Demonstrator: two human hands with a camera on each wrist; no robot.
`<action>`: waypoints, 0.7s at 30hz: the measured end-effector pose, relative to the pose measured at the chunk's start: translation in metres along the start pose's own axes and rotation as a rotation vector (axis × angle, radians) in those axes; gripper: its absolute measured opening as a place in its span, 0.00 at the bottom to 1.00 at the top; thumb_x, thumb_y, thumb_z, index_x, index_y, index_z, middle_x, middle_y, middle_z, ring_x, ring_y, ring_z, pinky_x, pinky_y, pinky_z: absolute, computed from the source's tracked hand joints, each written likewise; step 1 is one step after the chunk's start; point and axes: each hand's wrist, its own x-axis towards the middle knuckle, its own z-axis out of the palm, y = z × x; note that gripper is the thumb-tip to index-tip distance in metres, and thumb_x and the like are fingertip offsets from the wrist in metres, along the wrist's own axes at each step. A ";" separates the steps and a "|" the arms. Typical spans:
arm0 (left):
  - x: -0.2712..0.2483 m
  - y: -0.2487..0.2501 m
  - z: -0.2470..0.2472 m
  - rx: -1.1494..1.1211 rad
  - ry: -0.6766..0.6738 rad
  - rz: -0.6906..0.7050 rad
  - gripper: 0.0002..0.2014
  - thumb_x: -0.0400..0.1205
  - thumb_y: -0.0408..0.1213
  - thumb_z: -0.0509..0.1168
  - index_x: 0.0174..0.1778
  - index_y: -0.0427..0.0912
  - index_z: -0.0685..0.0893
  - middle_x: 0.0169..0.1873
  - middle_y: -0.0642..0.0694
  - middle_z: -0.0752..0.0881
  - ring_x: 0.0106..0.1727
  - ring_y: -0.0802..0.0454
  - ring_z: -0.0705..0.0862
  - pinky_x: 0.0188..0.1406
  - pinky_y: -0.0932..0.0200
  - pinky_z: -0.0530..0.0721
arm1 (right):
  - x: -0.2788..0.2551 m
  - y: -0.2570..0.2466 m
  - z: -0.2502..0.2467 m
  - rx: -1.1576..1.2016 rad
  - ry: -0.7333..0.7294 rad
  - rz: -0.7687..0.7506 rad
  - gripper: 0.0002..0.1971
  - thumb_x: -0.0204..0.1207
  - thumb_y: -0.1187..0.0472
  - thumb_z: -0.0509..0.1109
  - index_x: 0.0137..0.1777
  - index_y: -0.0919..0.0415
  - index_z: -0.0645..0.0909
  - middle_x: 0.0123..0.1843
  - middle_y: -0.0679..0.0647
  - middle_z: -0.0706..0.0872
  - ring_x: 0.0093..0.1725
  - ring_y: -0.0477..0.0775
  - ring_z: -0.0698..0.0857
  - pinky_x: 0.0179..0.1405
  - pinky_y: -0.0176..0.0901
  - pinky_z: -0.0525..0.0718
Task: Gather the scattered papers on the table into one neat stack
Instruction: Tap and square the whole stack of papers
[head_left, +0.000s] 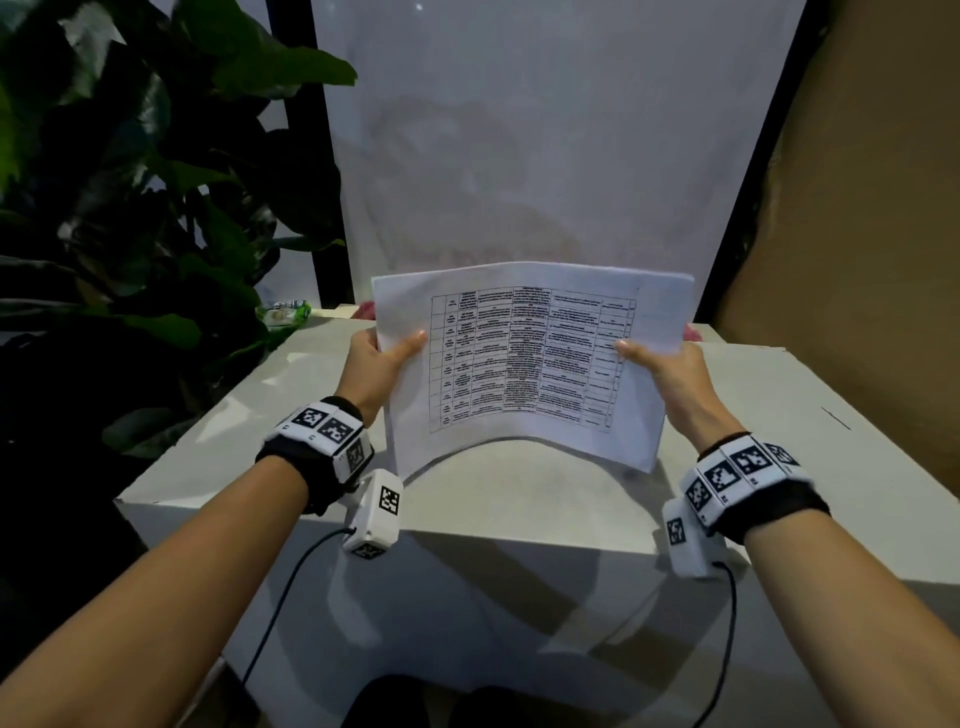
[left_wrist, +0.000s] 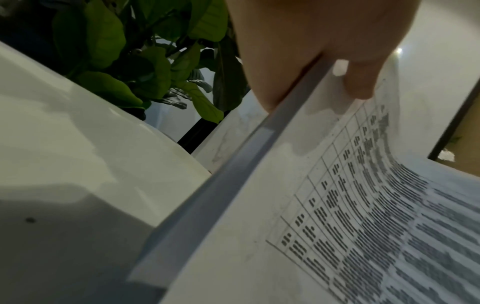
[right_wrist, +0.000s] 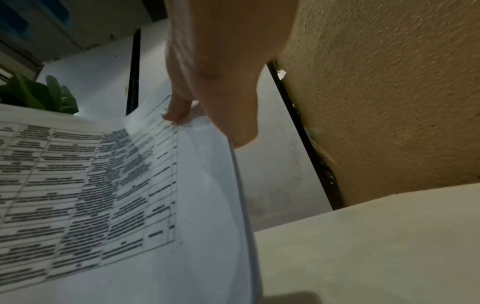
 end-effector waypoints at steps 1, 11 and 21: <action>0.000 0.001 -0.001 -0.017 -0.006 0.002 0.04 0.81 0.29 0.65 0.44 0.42 0.83 0.42 0.47 0.87 0.40 0.52 0.86 0.47 0.56 0.86 | -0.001 0.000 -0.001 0.000 -0.013 0.000 0.12 0.70 0.73 0.72 0.39 0.54 0.80 0.39 0.45 0.86 0.31 0.37 0.88 0.36 0.33 0.85; -0.008 0.003 0.009 -0.012 0.064 -0.025 0.02 0.80 0.31 0.67 0.43 0.38 0.80 0.38 0.51 0.83 0.27 0.68 0.86 0.37 0.67 0.88 | -0.010 0.013 -0.001 -0.097 -0.021 0.076 0.09 0.68 0.71 0.75 0.45 0.59 0.83 0.43 0.52 0.87 0.36 0.43 0.87 0.43 0.39 0.88; 0.031 0.061 -0.011 0.845 0.257 0.438 0.46 0.74 0.37 0.74 0.83 0.39 0.53 0.82 0.39 0.59 0.83 0.44 0.55 0.83 0.46 0.53 | 0.029 -0.131 0.028 -0.874 -0.024 -0.419 0.19 0.69 0.57 0.77 0.51 0.74 0.86 0.42 0.71 0.85 0.48 0.52 0.83 0.38 0.52 0.73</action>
